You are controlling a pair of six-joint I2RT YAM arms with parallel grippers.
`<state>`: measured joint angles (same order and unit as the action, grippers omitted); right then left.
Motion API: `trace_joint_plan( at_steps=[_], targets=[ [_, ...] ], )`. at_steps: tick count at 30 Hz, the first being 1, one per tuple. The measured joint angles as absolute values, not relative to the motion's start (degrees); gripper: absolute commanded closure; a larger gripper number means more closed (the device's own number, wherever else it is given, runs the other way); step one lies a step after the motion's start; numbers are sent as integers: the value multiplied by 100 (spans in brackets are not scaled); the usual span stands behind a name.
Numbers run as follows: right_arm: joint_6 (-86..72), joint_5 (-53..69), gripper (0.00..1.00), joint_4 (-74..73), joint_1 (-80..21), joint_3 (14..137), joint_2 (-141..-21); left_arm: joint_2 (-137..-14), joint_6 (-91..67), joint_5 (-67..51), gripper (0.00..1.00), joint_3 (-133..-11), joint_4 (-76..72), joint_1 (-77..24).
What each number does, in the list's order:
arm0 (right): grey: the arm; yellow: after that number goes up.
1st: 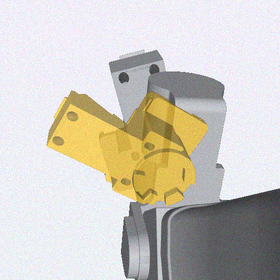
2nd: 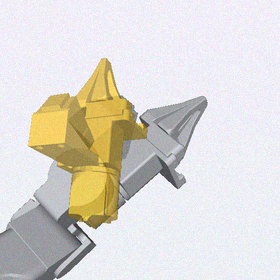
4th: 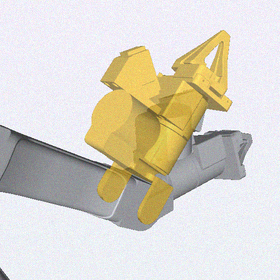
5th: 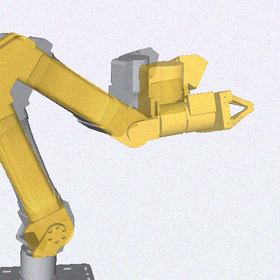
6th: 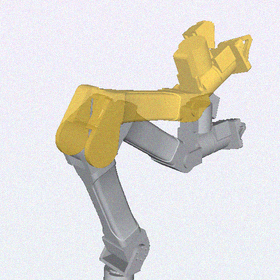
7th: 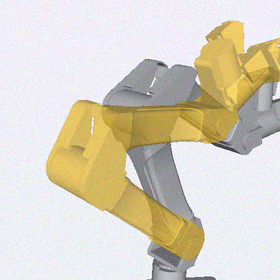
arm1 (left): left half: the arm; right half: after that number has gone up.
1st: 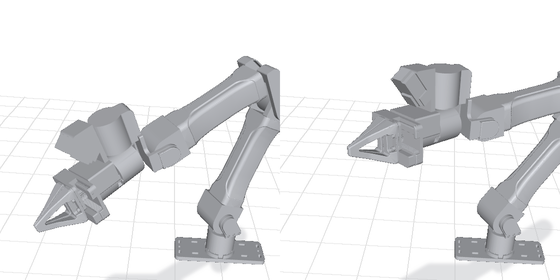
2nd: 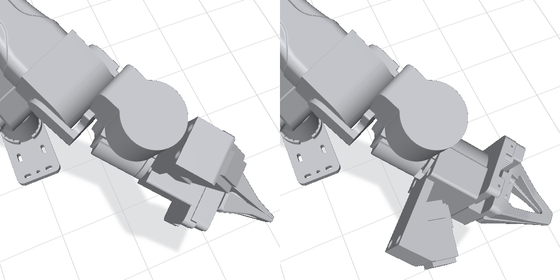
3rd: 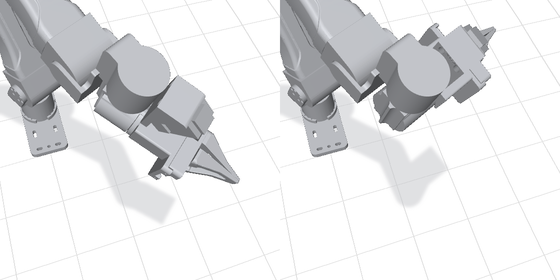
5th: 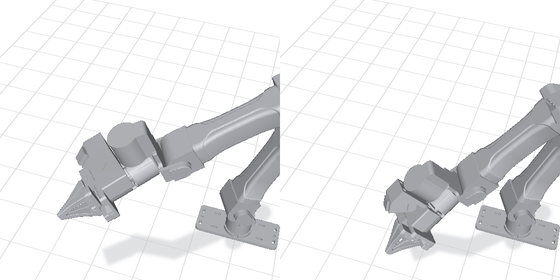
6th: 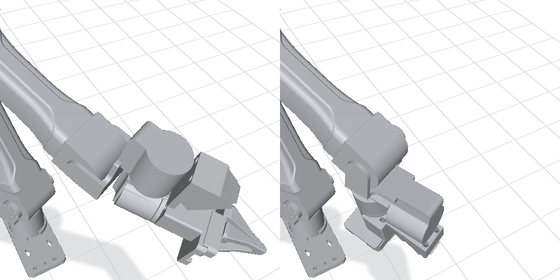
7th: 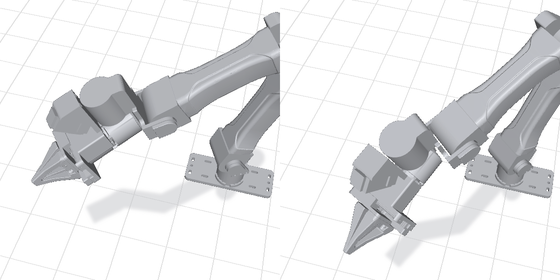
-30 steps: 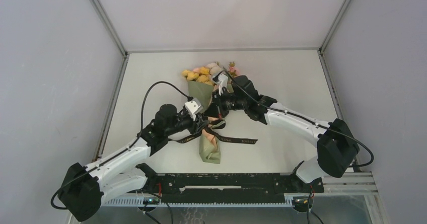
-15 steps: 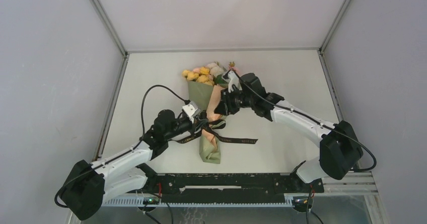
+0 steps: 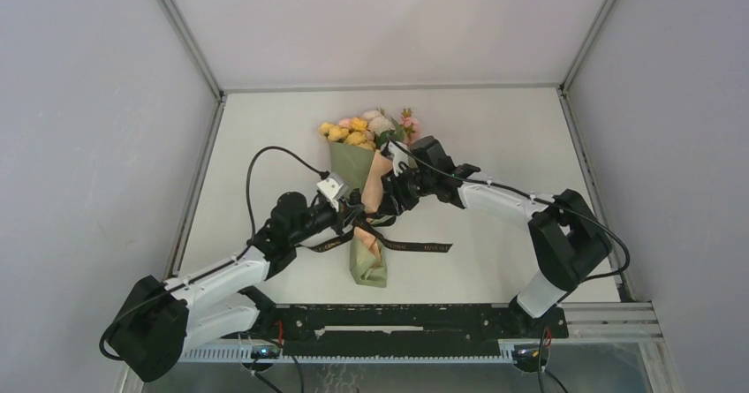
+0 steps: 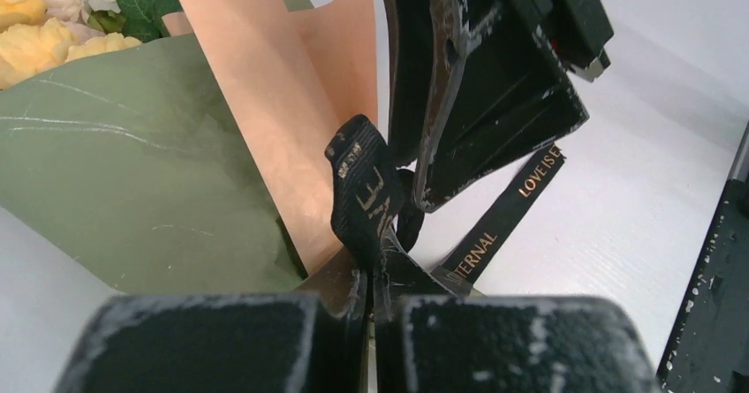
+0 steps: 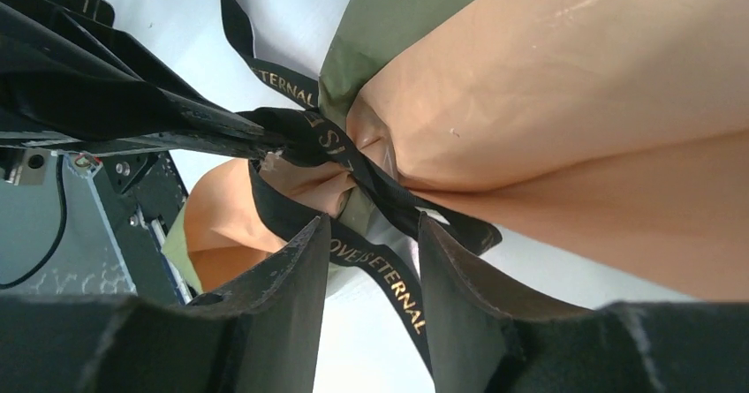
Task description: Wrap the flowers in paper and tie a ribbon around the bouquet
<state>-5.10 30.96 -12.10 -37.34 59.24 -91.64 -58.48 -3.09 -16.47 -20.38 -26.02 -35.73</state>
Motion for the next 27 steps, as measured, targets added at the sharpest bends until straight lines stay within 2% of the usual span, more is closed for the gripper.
trace_joint_plan(
  at_steps=[10,13,18,20,23,25,27],
  targets=[
    [-301,3430,50,-779,-3730,5920,-9747,-6090,-458,-1645,100,-2038,-2655,-3461],
    [-268,3457,54,-696,-3728,5918,-9900,-6114,-460,-1645,100,-2038,-2655,-3444],
    [-231,3522,67,-554,-3728,5918,-10057,-6114,-462,-1634,100,-2040,-2657,-3417],
    [-220,3533,82,-552,-3726,5918,-10132,-6114,-460,-1625,100,-2040,-2655,-3402],
    [-176,3559,96,-580,-3728,5918,-10169,-6123,-458,-1625,100,-2040,-2657,-3393],
    [-158,3594,100,-582,-3726,5918,-10169,-6152,-454,-1625,100,-2040,-2668,-3393],
    [-163,3636,100,-631,-3721,5918,-10147,-6173,-440,-1623,100,-2038,-2689,-3393]
  ],
)
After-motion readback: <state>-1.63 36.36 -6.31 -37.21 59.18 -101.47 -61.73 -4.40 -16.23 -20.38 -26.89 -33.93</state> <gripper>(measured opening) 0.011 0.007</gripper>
